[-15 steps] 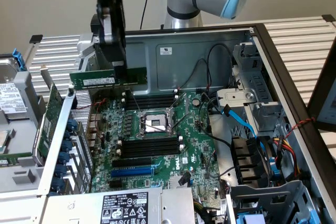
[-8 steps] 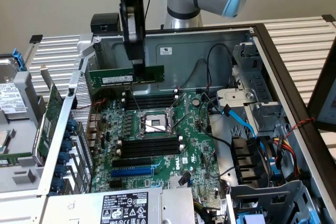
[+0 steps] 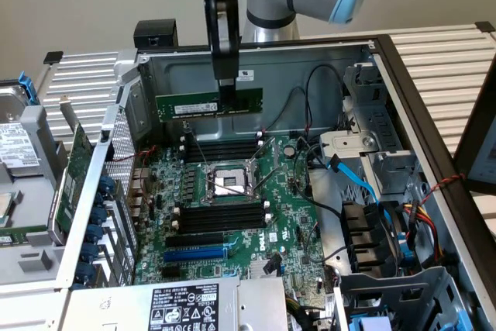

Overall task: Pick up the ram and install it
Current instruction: 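Pick up the ram and move it above insertion slot, then insert the ram into the slot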

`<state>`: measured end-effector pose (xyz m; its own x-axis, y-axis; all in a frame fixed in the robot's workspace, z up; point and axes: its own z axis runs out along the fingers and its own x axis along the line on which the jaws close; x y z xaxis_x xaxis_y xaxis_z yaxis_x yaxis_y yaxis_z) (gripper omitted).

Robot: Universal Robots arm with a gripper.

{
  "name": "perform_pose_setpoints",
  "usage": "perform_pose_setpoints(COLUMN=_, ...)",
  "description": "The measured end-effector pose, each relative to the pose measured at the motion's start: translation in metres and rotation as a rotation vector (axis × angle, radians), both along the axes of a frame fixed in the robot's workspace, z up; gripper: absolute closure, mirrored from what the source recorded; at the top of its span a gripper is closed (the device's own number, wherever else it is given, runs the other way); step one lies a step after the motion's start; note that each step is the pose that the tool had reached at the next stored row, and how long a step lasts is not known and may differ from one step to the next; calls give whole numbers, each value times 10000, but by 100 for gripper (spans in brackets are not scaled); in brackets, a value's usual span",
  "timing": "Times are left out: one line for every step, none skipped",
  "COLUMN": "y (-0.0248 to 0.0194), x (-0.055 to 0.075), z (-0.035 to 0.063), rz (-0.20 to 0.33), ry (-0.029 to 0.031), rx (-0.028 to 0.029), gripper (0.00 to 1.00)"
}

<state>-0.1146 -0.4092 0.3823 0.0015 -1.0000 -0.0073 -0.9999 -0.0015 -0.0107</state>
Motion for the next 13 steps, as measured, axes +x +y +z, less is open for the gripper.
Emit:
perform_pose_setpoints(y=16, x=28, z=-2, rz=0, ry=0, rx=7, gripper=88)
perform_pose_setpoints(y=30, x=55, z=-3, rz=-1, ry=1, rx=18, gripper=88)
perform_pose_setpoints(y=43, x=84, z=-4, rz=0, ry=0, rx=31, gripper=88)
perform_pose_setpoints(y=54, x=114, z=-5, rz=0, ry=0, rx=42, gripper=88)
perform_pose_setpoints(y=61, x=142, z=-7, rz=0, ry=0, rx=54, gripper=88)
perform_pose_setpoints(y=64, x=163, z=-8, rz=0, ry=0, rx=69, gripper=88)
perform_pose_setpoints(y=65, x=187, z=-10, rz=0, ry=0, rx=91, gripper=88)
perform_pose_setpoints(y=65, x=211, z=-11, rz=0, ry=0, rx=112, gripper=88)
perform_pose_setpoints(y=65, x=237, z=-13, rz=0, ry=0, rx=134, gripper=88)
perform_pose_setpoints(y=65, x=255, z=-16, rz=-1, ry=0, rx=157, gripper=88)
perform_pose_setpoints(y=65, x=272, z=-21, rz=0, ry=-1, rx=182, gripper=88)
perform_pose_setpoints(y=65, x=284, z=-25, rz=0, ry=-1, rx=204, gripper=88)
perform_pose_setpoints(y=65, x=296, z=-30, rz=0, ry=1, rx=225, gripper=88)
